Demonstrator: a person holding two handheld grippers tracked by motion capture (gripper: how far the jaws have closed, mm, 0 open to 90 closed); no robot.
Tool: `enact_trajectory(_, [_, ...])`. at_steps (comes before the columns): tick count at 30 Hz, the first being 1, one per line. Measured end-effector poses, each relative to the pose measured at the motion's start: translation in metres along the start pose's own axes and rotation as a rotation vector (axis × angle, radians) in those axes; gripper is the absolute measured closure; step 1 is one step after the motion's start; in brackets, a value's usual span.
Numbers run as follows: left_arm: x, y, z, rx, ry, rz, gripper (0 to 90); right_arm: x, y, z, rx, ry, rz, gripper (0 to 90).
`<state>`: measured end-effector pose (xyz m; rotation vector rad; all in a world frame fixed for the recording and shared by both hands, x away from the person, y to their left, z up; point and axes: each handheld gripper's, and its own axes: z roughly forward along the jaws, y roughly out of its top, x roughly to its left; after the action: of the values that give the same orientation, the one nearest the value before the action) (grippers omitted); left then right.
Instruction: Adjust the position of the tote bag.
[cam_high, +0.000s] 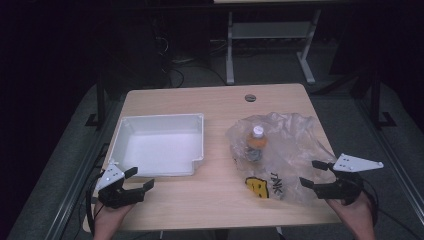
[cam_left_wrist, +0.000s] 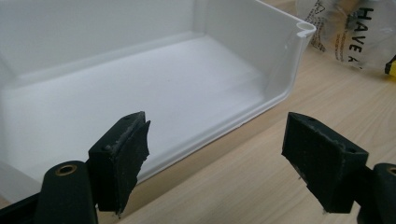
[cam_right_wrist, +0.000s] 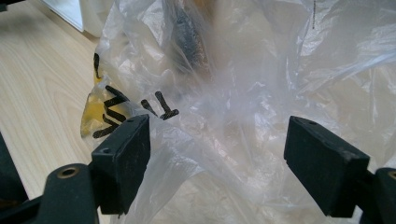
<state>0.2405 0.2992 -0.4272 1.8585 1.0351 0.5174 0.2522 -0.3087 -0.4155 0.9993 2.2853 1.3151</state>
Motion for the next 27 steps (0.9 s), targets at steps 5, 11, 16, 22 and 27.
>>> enact_trajectory(5, [0.001,0.000,0.001,0.004,0.001,0.001,21.9,-0.002,-0.001,0.001,0.002,0.006,0.007,21.6])
enact_trajectory(11, [0.000,0.002,0.001,-0.005,-0.010,0.017,22.4,0.000,0.000,-0.002,0.002,0.003,0.000,21.3])
enact_trajectory(16, [-0.003,0.006,0.002,0.002,-0.028,0.054,23.2,0.003,-0.001,-0.006,-0.001,-0.004,-0.005,21.2])
enact_trajectory(22, [-0.009,0.009,0.004,0.000,-0.042,0.086,23.4,0.003,-0.001,-0.008,-0.005,-0.005,-0.004,20.9])
enact_trajectory(27, [-0.012,0.011,0.004,0.001,-0.053,0.107,23.0,0.004,0.001,-0.011,-0.020,-0.005,-0.008,20.8])
